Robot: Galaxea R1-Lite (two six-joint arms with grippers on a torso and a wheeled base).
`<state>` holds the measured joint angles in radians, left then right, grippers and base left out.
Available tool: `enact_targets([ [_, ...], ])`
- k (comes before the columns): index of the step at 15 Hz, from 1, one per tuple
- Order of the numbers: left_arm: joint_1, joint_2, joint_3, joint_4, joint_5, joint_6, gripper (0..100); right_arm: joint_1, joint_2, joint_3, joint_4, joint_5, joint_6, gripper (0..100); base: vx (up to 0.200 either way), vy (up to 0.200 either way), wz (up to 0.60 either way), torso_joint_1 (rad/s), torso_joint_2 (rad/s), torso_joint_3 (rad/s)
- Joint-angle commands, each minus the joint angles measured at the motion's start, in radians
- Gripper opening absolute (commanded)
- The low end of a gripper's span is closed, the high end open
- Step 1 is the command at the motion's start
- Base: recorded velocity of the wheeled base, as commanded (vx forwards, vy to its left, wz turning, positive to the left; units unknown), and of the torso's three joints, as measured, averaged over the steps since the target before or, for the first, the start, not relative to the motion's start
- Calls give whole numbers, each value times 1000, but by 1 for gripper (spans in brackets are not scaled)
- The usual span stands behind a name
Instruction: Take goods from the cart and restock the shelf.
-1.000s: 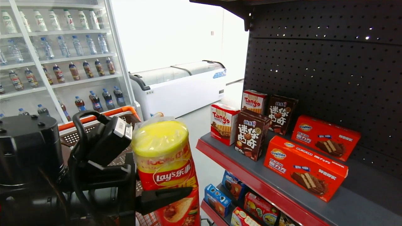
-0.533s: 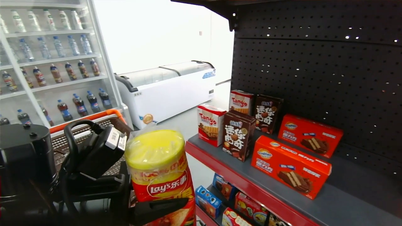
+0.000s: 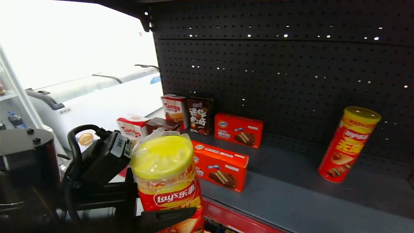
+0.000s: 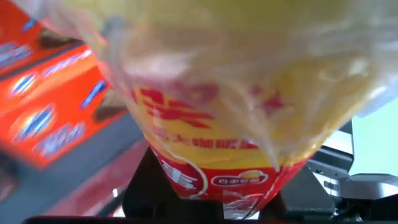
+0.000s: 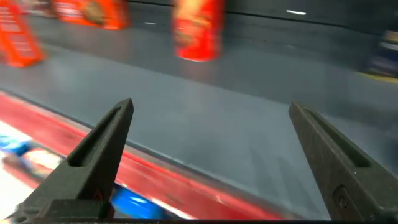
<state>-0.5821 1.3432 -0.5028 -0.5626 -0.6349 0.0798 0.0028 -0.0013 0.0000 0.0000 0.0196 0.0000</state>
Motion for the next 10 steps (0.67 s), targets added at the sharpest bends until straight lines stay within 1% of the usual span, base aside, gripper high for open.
enact_targets([
  [1, -2, 4, -2, 0, 0, 0, 0, 0, 1, 0, 2, 0, -2, 100, 0, 0, -600, 2, -2, 2],
  [8, 1, 4, -5, -3, 0, 0, 0, 0, 1, 0, 0, 0, -2, 100, 0, 0, -600, 2, 2, 2],
  [10, 1, 4, -5, -3, 1, 0, 0, 0, 1, 0, 2, 0, 0, 100, 0, 0, 0, 0, 0, 0],
])
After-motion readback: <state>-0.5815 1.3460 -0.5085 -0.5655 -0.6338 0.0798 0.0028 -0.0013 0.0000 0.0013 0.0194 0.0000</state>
